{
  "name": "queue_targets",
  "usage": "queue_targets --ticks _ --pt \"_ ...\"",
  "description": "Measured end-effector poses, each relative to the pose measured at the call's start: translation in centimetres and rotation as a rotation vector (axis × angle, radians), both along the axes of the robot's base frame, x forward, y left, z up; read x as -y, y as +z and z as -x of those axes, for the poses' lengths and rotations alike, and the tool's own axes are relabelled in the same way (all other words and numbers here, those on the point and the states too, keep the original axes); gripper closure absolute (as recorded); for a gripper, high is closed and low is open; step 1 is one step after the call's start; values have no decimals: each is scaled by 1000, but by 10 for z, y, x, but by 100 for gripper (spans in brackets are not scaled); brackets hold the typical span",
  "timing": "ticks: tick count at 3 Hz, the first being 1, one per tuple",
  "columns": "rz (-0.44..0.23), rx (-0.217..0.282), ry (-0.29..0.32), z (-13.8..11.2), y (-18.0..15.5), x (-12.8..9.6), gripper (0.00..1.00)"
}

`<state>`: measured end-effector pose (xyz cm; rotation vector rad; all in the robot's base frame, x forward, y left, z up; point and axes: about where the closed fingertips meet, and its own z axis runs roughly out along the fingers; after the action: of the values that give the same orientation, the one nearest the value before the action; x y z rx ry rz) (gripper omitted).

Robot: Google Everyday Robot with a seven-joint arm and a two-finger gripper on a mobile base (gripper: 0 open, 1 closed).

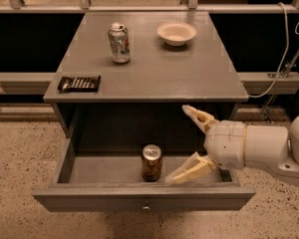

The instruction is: Pick orange can from top drawer and place on counter

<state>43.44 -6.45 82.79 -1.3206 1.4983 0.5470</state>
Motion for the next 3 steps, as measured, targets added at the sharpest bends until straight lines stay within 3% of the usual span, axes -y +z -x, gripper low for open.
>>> queue_targets --ticks 2,3 --pt "-89 2 51 -20 -38 -26 0" --pt "-128 -20 47 -32 -55 -27 0"
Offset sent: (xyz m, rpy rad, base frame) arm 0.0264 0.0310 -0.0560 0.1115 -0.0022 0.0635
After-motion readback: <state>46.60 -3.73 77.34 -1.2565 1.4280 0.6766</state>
